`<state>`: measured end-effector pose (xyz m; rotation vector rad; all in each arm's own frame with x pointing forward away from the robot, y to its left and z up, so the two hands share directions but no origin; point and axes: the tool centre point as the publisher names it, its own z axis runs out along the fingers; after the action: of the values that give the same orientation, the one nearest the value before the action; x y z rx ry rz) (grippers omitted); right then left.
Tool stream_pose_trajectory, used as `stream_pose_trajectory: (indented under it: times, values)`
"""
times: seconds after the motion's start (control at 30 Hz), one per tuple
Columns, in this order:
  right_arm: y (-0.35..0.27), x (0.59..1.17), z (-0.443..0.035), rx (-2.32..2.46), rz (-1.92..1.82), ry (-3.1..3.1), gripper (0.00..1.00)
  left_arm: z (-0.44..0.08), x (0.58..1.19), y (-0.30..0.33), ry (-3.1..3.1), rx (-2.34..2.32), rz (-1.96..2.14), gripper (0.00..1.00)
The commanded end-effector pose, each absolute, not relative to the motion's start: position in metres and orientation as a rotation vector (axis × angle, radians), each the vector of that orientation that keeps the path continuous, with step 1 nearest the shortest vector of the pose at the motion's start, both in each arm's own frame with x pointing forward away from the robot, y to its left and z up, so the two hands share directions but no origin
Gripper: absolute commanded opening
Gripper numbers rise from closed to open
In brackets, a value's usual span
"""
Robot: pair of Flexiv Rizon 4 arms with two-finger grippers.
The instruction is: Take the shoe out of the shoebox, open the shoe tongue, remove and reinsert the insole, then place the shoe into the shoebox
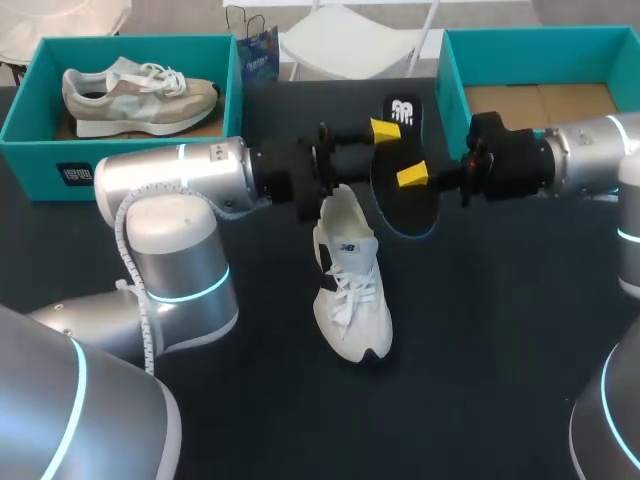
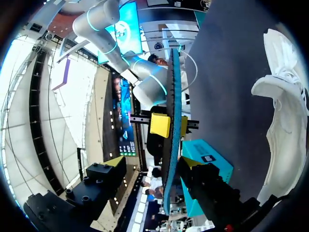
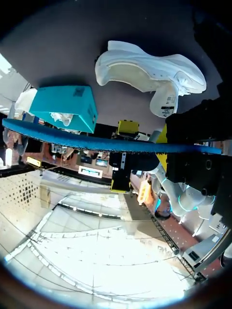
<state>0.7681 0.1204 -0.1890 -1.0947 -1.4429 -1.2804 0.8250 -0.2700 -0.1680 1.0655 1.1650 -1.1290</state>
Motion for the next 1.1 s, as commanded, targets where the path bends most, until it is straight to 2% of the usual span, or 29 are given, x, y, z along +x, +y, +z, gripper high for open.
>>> stream_pose_trajectory:
  times: [0.03, 0.33, 0.53, 1.1]
  values:
    - [0.113, 0.764, -0.178, -1.127, -1.337, -1.465, 0.00, -0.161, 0.821, -0.247, 1.256, 1.085, -1.098, 1.00]
    - [0.113, 0.786, -0.179, -1.079, -1.485, -1.556, 0.00, -0.158, 0.826, -0.212, 1.558, 0.884, -1.193, 1.00]
    - [0.117, 0.800, -0.176, -0.917, -1.809, -1.687, 0.00, -0.177, 0.839, -0.189, 1.871, 0.589, -1.314, 1.00]
    - [0.116, 0.803, -0.177, -0.990, -1.797, -1.682, 0.00, -0.177, 0.839, -0.189, 1.871, 0.589, -1.314, 1.00]
